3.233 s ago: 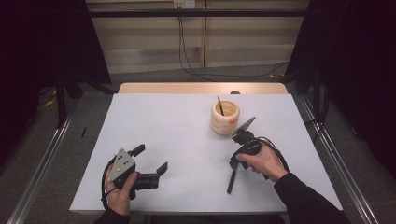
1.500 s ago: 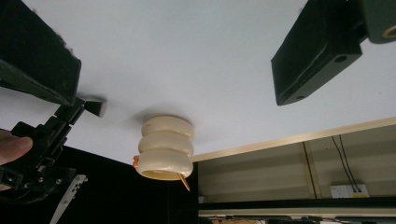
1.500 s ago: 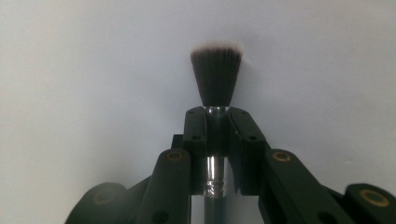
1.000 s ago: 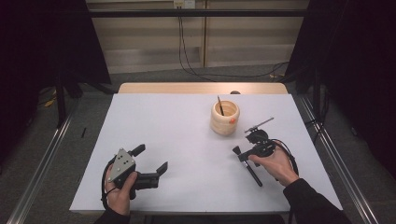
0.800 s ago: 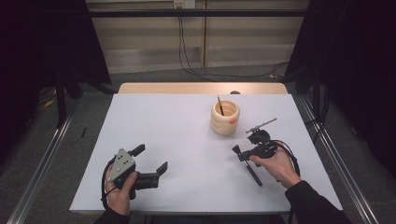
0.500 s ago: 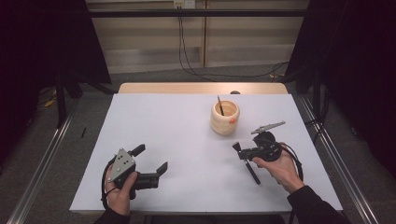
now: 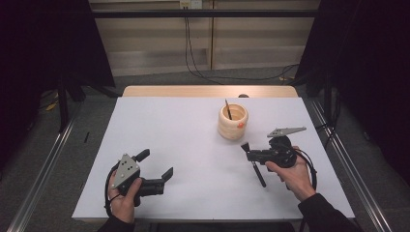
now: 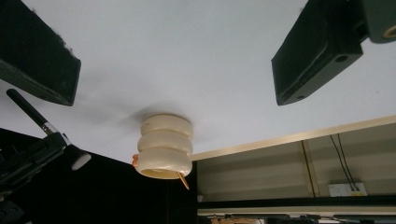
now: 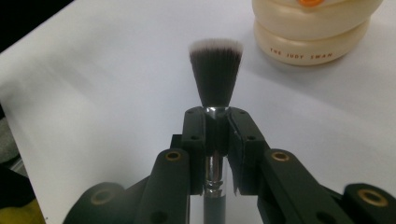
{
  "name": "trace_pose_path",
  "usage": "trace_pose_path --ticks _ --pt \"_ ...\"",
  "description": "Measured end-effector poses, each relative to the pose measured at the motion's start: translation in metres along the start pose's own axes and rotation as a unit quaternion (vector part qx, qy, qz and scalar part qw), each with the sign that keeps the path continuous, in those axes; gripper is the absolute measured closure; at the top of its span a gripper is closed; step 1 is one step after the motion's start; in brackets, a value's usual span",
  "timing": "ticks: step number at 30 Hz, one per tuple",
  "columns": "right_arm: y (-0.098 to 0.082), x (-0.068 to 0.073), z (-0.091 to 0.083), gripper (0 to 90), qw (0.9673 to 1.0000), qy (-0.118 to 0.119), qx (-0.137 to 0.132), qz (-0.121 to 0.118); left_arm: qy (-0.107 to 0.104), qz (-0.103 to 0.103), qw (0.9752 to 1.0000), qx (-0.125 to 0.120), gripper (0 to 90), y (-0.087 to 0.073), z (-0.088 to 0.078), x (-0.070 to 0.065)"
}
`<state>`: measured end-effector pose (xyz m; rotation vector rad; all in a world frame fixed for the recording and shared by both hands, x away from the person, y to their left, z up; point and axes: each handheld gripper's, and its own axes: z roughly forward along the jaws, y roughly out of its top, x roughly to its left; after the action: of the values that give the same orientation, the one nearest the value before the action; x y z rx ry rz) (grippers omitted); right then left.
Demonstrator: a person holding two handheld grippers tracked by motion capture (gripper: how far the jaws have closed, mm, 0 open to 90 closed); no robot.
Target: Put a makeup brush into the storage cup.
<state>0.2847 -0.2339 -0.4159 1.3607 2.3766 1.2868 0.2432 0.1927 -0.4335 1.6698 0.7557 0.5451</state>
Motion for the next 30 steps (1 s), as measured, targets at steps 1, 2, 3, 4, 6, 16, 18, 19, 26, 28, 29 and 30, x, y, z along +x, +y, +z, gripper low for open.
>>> trace_pose_path --ticks 1,2,3,4,6,16,18,19,26,28,29,30 --pt "0.0 0.001 -0.002 78.6 0.9999 0.003 -0.011 -0.005 0.001 0.001 1.0 0.0 1.2 0.0 0.0 0.0" --pt "0.0 0.001 -0.003 78.6 0.9998 -0.001 -0.018 -0.008 0.001 0.0 1.0 0.0 1.1 0.0 0.0 0.0" --pt "0.0 0.001 -0.005 78.6 0.9997 -0.003 -0.025 -0.007 0.001 -0.001 1.0 0.0 1.1 0.0 0.0 0.0" --pt "0.001 0.001 -0.006 78.6 0.9994 -0.002 -0.032 -0.01 0.002 -0.002 1.0 0.0 1.2 0.0 0.0 0.0" --pt "0.0 0.001 -0.008 78.6 0.9992 -0.007 -0.039 -0.008 0.001 0.0 1.0 -0.001 1.1 0.0 0.0 0.0" --pt "0.0 0.006 -0.02 78.7 0.994 0.004 -0.106 -0.025 0.001 0.001 1.0 0.0 1.2 0.0 0.0 0.0" --pt "-0.001 0.006 -0.023 78.6 0.992 0.004 -0.124 -0.023 0.001 0.002 1.0 0.0 1.2 0.0 -0.001 0.0" --pt "-0.001 0.006 -0.025 78.7 0.99 0.011 -0.138 -0.027 0.0 0.002 1.0 -0.001 1.1 0.0 0.0 0.0" --pt "-0.002 0.007 -0.032 78.6 0.9832 0.029 -0.177 -0.036 0.001 0.002 1.0 0.0 1.1 0.0 -0.001 0.0" --pt "-0.003 0.007 -0.033 78.6 0.9816 0.024 -0.186 -0.035 0.0 0.002 1.0 -0.001 1.1 0.0 -0.001 0.0" --pt "-0.004 0.007 -0.034 78.6 0.9804 0.027 -0.192 -0.038 0.0 0.002 1.0 -0.001 1.2 0.0 -0.001 0.0" --pt "-0.004 0.007 -0.034 78.6 0.9792 0.025 -0.198 -0.038 0.001 0.001 1.0 -0.001 1.2 0.0 -0.001 0.0"
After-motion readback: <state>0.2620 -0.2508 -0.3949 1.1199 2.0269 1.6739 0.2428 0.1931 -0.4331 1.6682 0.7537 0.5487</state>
